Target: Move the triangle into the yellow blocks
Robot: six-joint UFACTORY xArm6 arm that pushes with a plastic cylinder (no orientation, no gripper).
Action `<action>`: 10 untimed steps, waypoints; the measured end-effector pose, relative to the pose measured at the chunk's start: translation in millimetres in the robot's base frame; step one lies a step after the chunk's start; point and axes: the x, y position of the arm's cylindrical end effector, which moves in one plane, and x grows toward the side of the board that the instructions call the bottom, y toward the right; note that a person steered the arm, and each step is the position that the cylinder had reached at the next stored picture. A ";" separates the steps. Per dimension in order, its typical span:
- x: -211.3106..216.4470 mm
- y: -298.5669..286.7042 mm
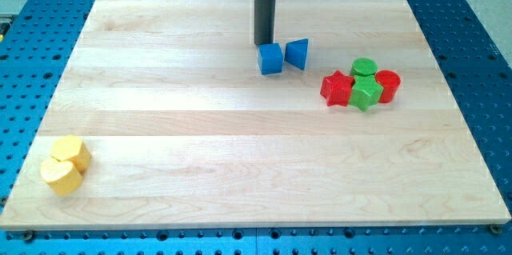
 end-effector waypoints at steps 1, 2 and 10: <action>-3.8 36.3; -3.8 113.3; 85.7 -69.3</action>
